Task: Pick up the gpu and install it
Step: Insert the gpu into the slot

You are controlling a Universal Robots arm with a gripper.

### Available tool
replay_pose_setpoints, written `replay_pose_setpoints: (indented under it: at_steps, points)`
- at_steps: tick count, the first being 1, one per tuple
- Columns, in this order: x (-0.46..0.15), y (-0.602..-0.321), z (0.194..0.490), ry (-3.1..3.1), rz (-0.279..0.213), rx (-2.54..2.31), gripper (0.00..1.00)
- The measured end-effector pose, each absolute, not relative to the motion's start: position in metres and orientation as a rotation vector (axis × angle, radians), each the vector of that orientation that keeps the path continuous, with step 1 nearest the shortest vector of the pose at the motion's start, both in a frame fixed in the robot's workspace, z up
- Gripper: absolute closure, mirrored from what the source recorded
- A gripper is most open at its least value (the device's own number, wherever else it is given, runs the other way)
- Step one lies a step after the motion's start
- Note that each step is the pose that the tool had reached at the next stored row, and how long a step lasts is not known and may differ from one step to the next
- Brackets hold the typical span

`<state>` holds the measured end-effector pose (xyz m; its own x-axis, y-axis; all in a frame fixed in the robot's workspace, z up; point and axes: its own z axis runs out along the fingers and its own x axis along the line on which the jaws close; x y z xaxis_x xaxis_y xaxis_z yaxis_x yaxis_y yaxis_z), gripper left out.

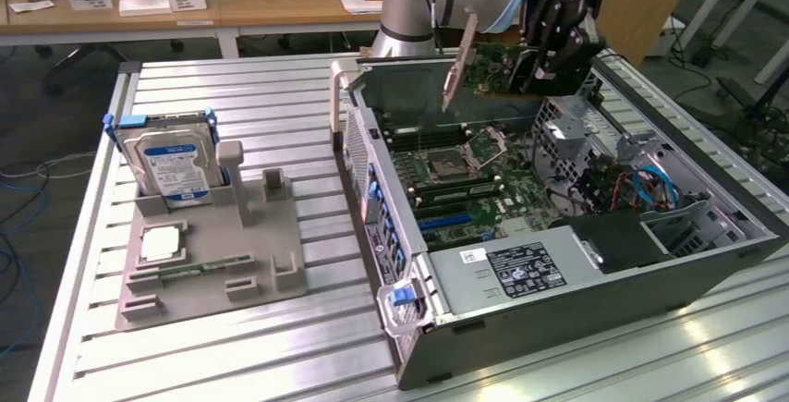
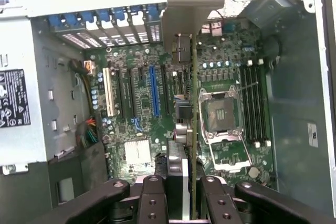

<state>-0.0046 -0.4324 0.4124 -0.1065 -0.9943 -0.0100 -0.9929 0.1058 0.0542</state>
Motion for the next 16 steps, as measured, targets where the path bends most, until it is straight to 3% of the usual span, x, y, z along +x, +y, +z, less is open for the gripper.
replay_pose_setpoints:
  at_steps: [5, 10, 16]
  points:
    - [-0.0046, -0.4327, 0.4119, -2.256, -0.068, 2.145, 0.72]
    - [-0.0046, -0.4326, 0.4107, -2.282, 0.003, 2.188, 0.72]
    - [-0.0046, -0.4326, 0.4035, -2.282, 0.003, 2.189, 0.72]
